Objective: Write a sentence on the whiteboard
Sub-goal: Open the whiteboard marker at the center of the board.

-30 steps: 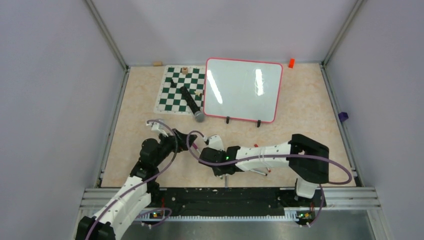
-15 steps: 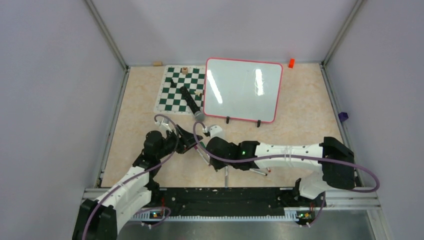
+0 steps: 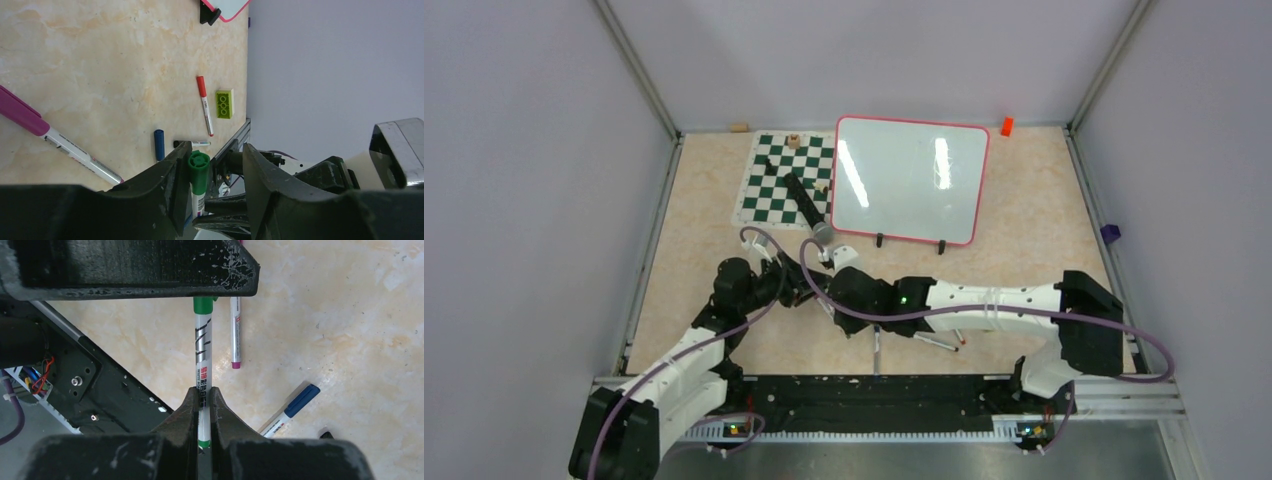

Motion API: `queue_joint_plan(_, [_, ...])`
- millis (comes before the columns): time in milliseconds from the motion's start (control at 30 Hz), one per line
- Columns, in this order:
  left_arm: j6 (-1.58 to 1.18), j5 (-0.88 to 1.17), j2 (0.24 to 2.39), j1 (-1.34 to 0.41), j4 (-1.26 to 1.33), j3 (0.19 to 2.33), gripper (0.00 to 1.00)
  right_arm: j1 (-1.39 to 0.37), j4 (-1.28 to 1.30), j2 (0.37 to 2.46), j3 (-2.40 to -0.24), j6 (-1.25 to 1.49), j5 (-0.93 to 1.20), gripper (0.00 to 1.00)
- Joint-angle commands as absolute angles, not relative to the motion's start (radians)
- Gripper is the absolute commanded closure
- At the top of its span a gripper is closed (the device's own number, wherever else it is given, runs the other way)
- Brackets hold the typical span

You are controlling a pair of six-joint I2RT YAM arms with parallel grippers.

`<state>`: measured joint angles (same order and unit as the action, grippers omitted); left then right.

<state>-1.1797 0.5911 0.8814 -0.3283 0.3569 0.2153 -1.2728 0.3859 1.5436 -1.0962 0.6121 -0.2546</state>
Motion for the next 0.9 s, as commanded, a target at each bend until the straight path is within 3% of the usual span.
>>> queue_joint_plan(0, [-1.156, 0.585, 0.838, -0.332, 0.365, 0.228, 0.54, -1.263, 0.366, 1.558, -1.147, 0.597, -0.241, 1.00])
queue_joint_plan(67, [-1.145, 0.576, 0.827, -0.332, 0.345, 0.230, 0.55, -1.260, 0.369, 1.556, -1.146, 0.596, -0.240, 1.00])
queue_joint_plan(433, [-1.094, 0.535, 0.806, -0.332, 0.256, 0.251, 0.99, -1.252, 0.371, 1.564, -1.151, 0.597, -0.230, 1.00])
queue_joint_plan(533, [-1.089, 0.523, 0.794, -0.332, 0.237, 0.254, 1.00, -1.250, 0.373, 1.563, -1.155, 0.596, -0.234, 1.00])
queue_joint_plan(567, [-1.099, 0.519, 0.787, -0.332, 0.236, 0.255, 1.00, -1.250, 0.374, 1.555, -1.153, 0.602, -0.245, 0.95])
queue_joint_plan(600, [-1.113, 0.513, 0.779, -0.332, 0.235, 0.256, 1.00, -1.250, 0.369, 1.544, -1.149, 0.613, -0.256, 0.67])
queue_joint_plan(700, [-1.194, 0.473, 0.746, -0.330, 0.199, 0.268, 1.00, -1.251, 0.287, 1.486, -1.100, 0.642, -0.283, 0.34])
queue_joint_plan(767, [-1.283, 0.439, 0.708, -0.331, 0.220, 0.253, 1.00, -1.251, 0.183, 1.434, -1.028, 0.666, -0.285, 0.27])
queue_joint_plan(867, [-1.433, 0.385, 0.649, -0.331, 0.303, 0.211, 1.00, -1.250, 0.005, 1.350, -0.924, 0.710, -0.313, 0.27])
